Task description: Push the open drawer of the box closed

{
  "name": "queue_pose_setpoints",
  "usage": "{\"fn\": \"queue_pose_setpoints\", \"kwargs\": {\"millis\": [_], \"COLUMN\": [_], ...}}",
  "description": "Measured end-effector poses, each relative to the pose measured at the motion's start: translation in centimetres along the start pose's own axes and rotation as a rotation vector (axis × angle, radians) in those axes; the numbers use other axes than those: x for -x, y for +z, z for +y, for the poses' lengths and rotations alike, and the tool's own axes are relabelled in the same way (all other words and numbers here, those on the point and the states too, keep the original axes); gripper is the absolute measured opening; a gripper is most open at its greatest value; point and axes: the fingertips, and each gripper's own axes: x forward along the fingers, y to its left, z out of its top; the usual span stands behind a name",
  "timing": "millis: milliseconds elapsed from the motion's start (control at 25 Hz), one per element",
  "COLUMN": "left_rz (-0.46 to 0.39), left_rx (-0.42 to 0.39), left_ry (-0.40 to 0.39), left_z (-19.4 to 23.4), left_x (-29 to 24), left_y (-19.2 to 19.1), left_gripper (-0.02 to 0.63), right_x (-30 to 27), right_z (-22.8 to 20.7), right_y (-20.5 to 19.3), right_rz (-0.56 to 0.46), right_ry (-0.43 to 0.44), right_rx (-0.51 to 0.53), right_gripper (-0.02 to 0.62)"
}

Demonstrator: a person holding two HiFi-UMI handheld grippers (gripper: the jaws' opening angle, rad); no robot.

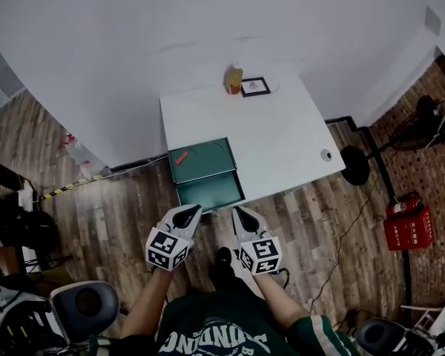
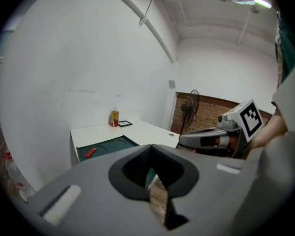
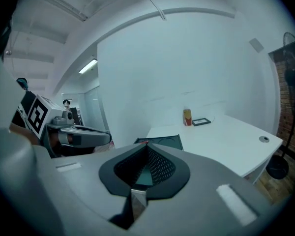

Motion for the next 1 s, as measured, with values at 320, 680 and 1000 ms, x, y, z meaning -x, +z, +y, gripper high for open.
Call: {"fn": "queue_pose_setpoints", "kwargs": {"millis": [320,680,1000], "left_rz": [0.051,0.070,0.091], "left_rx": [0.053,0.109,0.141], "left_ry": [0.026,0.084,0.137], "left_z": [0.6,2.0,3.2], "left_x": [0.4,2.3,4.1], "left_y": [-2.9,-4.8,-5.6], "left_gripper": [0.052,0.052,0.052], "right_x": [-2.5,-5.3,-8.2], "right_z": [-0.1,0.4,-0.3], "right_y": [-6.2,-13.3,-18.0], "right_rz": [0.136,0.306,0.461], "right_ry": [0.022,0.060,0.046], "right_rx": [-0.096,-0.105,-0.136], "right_gripper": [0.002,0.082,0.089]}}
